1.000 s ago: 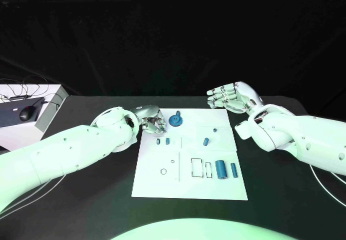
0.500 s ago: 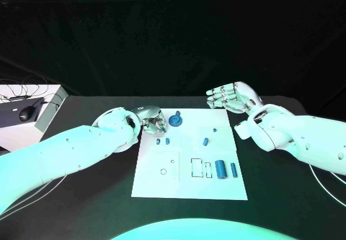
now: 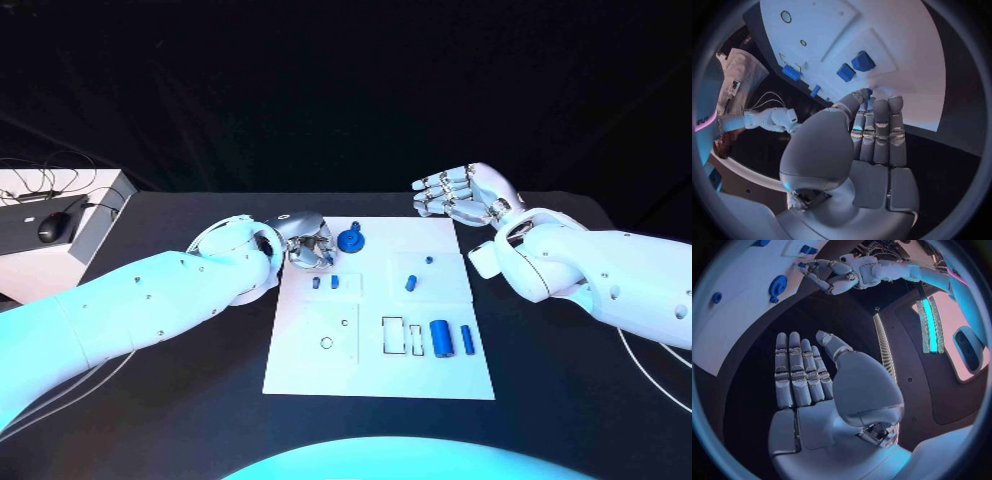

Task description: Assemble the parts on the task board

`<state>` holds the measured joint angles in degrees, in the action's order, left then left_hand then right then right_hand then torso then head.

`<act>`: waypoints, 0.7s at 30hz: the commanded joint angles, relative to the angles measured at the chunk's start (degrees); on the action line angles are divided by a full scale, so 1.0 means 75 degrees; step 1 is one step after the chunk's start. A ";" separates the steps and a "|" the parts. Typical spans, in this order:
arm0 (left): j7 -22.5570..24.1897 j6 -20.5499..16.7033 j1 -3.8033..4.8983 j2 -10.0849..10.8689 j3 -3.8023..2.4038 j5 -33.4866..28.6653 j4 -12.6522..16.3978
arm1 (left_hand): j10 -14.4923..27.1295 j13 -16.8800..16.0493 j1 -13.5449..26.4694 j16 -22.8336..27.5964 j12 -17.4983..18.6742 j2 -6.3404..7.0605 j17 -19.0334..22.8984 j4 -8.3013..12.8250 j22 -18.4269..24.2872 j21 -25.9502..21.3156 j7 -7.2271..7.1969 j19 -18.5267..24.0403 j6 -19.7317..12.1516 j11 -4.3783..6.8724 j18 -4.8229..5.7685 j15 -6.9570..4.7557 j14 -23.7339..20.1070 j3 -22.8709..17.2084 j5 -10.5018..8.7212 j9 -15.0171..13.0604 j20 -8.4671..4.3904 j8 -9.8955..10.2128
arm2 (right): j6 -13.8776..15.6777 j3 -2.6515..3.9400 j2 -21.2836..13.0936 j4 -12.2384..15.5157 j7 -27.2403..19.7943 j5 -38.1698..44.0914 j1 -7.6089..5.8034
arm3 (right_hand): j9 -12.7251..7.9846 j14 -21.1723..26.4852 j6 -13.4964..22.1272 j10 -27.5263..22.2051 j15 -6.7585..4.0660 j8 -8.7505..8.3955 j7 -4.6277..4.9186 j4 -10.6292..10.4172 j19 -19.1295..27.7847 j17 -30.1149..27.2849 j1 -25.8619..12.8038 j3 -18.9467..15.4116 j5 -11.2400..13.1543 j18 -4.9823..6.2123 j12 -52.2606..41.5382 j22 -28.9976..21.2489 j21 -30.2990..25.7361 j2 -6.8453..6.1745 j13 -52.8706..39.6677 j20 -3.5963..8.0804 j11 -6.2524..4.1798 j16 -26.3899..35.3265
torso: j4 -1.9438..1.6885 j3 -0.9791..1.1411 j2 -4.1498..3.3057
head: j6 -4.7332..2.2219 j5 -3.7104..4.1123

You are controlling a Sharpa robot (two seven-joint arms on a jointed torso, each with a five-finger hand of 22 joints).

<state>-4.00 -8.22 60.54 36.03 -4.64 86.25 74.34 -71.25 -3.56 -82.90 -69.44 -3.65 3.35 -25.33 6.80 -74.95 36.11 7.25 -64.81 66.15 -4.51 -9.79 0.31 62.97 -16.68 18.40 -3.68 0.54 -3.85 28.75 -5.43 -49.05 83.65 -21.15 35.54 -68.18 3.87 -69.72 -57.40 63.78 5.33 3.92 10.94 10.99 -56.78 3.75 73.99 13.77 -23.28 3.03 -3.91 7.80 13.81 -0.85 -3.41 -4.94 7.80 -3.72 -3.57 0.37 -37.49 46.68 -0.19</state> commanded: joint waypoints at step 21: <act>-0.0044 0.0278 0.0000 -0.0039 0.0008 0.0085 -0.0096 | 0.0059 -0.0008 -0.0006 0.0060 -0.0005 0.0024 -0.0027 -0.0036 -0.0108 0.0024 0.0035 0.0025 -0.0055 -0.0006 -0.0129 0.0034 -0.0020 -0.0047 0.0010 0.0006 0.0061 0.0042 | -0.0065 0.0004 -0.0005 0.0016 -0.0084 0.0029 0.0002 | -0.0009 0.0009 -0.0020 -0.0007 0.0045 -0.0041 0.0039 -0.0043 0.0054 -0.0006 0.0005 0.0009 -0.0024 0.0022 0.0016 -0.0042 0.0034 -0.0088 0.0011 -0.0010 0.0025 0.0026 | 0.0000 0.0002 0.0004 | 0.0021 0.0010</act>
<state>-4.15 -7.70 60.57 35.73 -4.61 86.31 73.61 -71.25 -3.57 -82.91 -69.21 -3.62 3.35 -25.46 6.62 -74.95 36.11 7.46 -64.61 65.94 -4.51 -10.21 0.31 62.97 -16.85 18.40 -3.69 0.75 -3.85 28.73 -5.43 -49.08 83.70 -21.15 35.54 -68.18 3.87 -69.72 -57.40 63.78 5.33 3.92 10.94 10.99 -56.78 3.75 73.99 13.77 -23.28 3.04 -3.91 7.53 13.81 -0.85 -3.41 -4.94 7.80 -3.72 -3.55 0.38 -37.46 46.81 -0.13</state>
